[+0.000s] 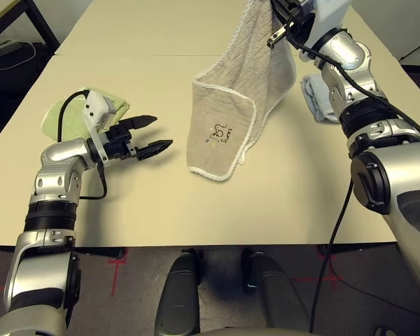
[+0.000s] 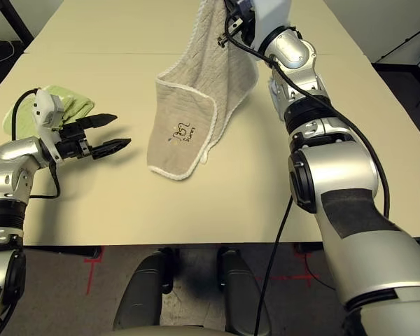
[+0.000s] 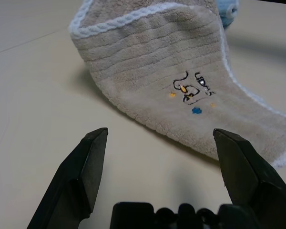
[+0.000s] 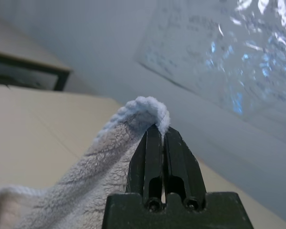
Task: Fold the towel and set it aside.
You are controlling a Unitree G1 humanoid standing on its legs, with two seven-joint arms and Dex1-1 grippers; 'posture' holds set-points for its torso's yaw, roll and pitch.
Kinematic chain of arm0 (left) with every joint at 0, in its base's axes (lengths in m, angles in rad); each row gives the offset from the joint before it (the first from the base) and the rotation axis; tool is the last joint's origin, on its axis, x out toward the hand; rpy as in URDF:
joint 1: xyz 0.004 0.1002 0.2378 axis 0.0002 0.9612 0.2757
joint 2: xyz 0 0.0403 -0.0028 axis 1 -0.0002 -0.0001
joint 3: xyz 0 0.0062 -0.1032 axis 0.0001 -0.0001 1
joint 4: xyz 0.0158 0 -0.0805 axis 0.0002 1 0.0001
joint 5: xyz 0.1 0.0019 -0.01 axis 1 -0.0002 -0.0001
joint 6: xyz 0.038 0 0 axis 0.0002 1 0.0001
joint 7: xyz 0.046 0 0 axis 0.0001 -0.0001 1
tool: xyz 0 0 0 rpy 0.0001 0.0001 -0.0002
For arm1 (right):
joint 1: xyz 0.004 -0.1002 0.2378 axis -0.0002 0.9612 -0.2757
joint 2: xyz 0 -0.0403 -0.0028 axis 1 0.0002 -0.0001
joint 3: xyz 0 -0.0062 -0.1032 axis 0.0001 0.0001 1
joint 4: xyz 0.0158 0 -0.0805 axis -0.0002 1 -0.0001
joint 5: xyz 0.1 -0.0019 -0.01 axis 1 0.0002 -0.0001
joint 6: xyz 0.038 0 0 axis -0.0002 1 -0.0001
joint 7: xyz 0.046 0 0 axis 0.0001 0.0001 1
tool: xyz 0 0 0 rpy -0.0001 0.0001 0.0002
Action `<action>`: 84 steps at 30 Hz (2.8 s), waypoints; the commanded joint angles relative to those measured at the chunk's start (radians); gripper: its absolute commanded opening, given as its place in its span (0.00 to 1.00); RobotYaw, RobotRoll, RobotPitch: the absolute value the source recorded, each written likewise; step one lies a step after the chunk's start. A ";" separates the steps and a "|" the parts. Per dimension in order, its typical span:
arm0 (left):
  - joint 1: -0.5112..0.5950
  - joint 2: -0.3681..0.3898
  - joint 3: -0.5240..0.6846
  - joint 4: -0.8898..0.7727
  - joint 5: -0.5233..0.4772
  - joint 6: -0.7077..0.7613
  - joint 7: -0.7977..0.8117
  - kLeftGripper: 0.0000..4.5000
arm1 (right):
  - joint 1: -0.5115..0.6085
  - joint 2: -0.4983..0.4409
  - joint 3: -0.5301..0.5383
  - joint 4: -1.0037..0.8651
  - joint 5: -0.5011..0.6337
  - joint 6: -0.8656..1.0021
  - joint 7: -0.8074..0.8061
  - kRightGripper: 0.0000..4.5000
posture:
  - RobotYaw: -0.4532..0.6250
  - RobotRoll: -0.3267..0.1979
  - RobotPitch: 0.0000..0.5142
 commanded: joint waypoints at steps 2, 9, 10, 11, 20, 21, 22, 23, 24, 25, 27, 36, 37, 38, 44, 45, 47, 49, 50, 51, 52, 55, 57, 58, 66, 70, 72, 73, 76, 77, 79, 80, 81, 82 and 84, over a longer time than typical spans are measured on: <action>0.002 -0.007 -0.007 -0.009 -0.004 0.015 0.004 1.00 | -0.141 0.004 -0.072 -0.012 0.059 -0.034 -0.014 0.01 | 0.52 0.62 0.36; -0.007 -0.016 -0.005 -0.005 -0.003 0.017 0.010 1.00 | -0.231 -0.003 -0.135 0.035 0.080 -0.028 -0.079 0.01 | 0.53 0.62 0.36; -0.004 -0.016 -0.005 -0.008 -0.004 0.018 0.011 1.00 | -0.234 0.001 -0.138 0.035 0.082 -0.030 -0.070 0.01 | 0.53 0.62 0.36; -0.003 -0.016 -0.005 -0.010 -0.005 0.019 0.012 1.00 | -0.235 0.004 -0.139 0.036 0.083 -0.033 -0.062 0.01 | 0.53 0.62 0.36; -0.065 -0.083 0.012 0.012 -0.039 0.080 0.090 1.00 | -0.167 0.067 -0.142 -0.010 0.135 -0.015 0.095 0.01 | 0.54 0.62 0.37; -0.088 -0.100 0.013 0.026 -0.041 0.086 0.109 1.00 | -0.164 0.070 -0.142 -0.018 0.140 -0.012 0.108 0.01 | 0.54 0.62 0.37; -0.117 -0.119 0.016 0.045 -0.041 0.090 0.129 1.00 | -0.160 0.074 -0.140 -0.026 0.145 -0.009 0.123 0.01 | 0.53 0.62 0.37; -0.141 -0.134 0.020 0.061 -0.042 0.094 0.144 1.00 | -0.157 0.076 -0.139 -0.035 0.149 -0.006 0.133 0.01 | 0.53 0.62 0.37; -0.171 -0.149 0.021 0.080 -0.039 0.094 0.158 1.00 | -0.152 0.080 -0.137 -0.044 0.152 0.000 0.143 0.01 | 0.53 0.62 0.37; -0.191 -0.159 0.022 0.094 -0.036 0.094 0.167 1.00 | -0.148 0.082 -0.136 -0.050 0.155 0.005 0.149 0.01 | 0.53 0.62 0.37; -0.231 -0.175 0.019 0.128 -0.022 0.081 0.189 1.00 | -0.135 0.088 -0.134 -0.068 0.160 0.015 0.165 0.01 | 0.53 0.62 0.37; -0.323 -0.234 -0.009 0.231 0.041 0.023 0.252 1.00 | -0.097 0.113 -0.131 -0.138 0.184 0.060 0.192 0.01 | 0.53 0.62 0.37; -0.323 -0.239 -0.014 0.232 0.046 0.025 0.258 1.00 | -0.096 0.114 -0.132 -0.141 0.185 0.063 0.189 0.01 | 0.53 0.62 0.37; -0.322 -0.246 -0.021 0.233 0.052 0.027 0.264 1.00 | -0.098 0.114 -0.134 -0.144 0.187 0.066 0.186 0.01 | 0.53 0.62 0.37; -0.320 -0.290 -0.050 0.236 0.083 0.037 0.309 1.00 | -0.134 0.109 -0.152 -0.134 0.204 0.086 0.160 0.01 | 0.53 0.62 0.36; -0.320 -0.293 -0.055 0.239 0.092 0.036 0.315 1.00 | -0.141 0.108 -0.155 -0.129 0.206 0.087 0.155 0.01 | 0.53 0.62 0.36; -0.316 -0.295 -0.067 0.245 0.106 0.034 0.324 1.00 | -0.156 0.104 -0.161 -0.120 0.208 0.089 0.145 0.01 | 0.53 0.62 0.36; -0.311 -0.294 -0.083 0.250 0.126 0.039 0.336 1.00 | -0.175 0.097 -0.170 -0.106 0.208 0.092 0.133 0.01 | 0.53 0.62 0.36; -0.308 -0.292 -0.090 0.251 0.135 0.042 0.339 1.00 | -0.183 0.094 -0.172 -0.101 0.207 0.090 0.127 0.01 | 0.53 0.62 0.36; -0.304 -0.290 -0.096 0.251 0.142 0.044 0.339 1.00 | -0.191 0.090 -0.175 -0.094 0.206 0.087 0.119 0.01 | 0.53 0.62 0.36; -0.299 -0.288 -0.100 0.250 0.145 0.049 0.338 1.00 | -0.198 0.086 -0.178 -0.089 0.206 0.084 0.111 0.01 | 0.53 0.62 0.36; -0.284 -0.276 -0.108 0.237 0.148 0.072 0.327 1.00 | -0.216 0.076 -0.184 -0.071 0.201 0.074 0.091 0.01 | 0.53 0.62 0.36; -0.276 -0.270 -0.107 0.228 0.147 0.085 0.321 1.00 | -0.223 0.070 -0.185 -0.060 0.199 0.071 0.083 0.01 | 0.53 0.62 0.36; -0.273 -0.266 -0.106 0.217 0.141 0.101 0.314 1.00 | -0.227 0.066 -0.186 -0.054 0.197 0.069 0.078 0.01 | 0.53 0.62 0.36; -0.218 -0.222 -0.115 0.114 0.123 0.214 0.250 1.00 | -0.253 0.056 -0.191 -0.021 0.186 0.059 0.061 0.01 | 0.54 0.62 0.35; -0.166 -0.191 -0.117 0.022 0.091 0.315 0.198 1.00 | -0.257 0.054 -0.193 -0.014 0.183 0.057 0.063 0.01 | 0.54 0.62 0.34; -0.146 -0.182 -0.107 -0.032 0.058 0.382 0.180 1.00 | -0.258 0.053 -0.193 -0.010 0.181 0.055 0.063 0.01 | 0.54 0.62 0.34; -0.140 -0.180 -0.101 -0.053 0.043 0.410 0.177 1.00 | -0.259 0.052 -0.193 -0.008 0.181 0.055 0.063 0.01 | 0.54 0.62 0.34; -0.129 -0.182 -0.082 -0.108 -0.012 0.505 0.174 1.00 | -0.261 0.050 -0.193 -0.004 0.176 0.053 0.057 0.01 | 0.54 0.62 0.36; -0.128 -0.182 -0.079 -0.119 -0.023 0.526 0.176 1.00 | -0.262 0.050 -0.193 -0.002 0.174 0.052 0.054 0.01 | 0.54 0.62 0.36; -0.123 -0.178 -0.086 -0.139 -0.037 0.557 0.169 1.00 | -0.268 0.050 -0.193 0.002 0.169 0.050 0.046 0.01 | 0.53 0.62 0.36; -0.121 -0.177 -0.088 -0.145 -0.041 0.566 0.169 1.00 | -0.270 0.050 -0.193 0.004 0.168 0.048 0.042 0.01 | 0.53 0.62 0.36; -0.120 -0.175 -0.093 -0.148 -0.041 0.569 0.168 1.00 | -0.275 0.049 -0.192 0.007 0.165 0.047 0.038 0.01 | 0.53 0.62 0.36; -0.120 -0.174 -0.095 -0.149 -0.041 0.570 0.169 1.00 | -0.279 0.048 -0.192 0.009 0.163 0.046 0.034 0.01 | 0.53 0.62 0.36; -0.124 -0.172 -0.097 -0.145 -0.041 0.572 0.170 1.00 | -0.288 0.047 -0.193 0.014 0.160 0.045 0.028 0.01 | 0.53 0.62 0.36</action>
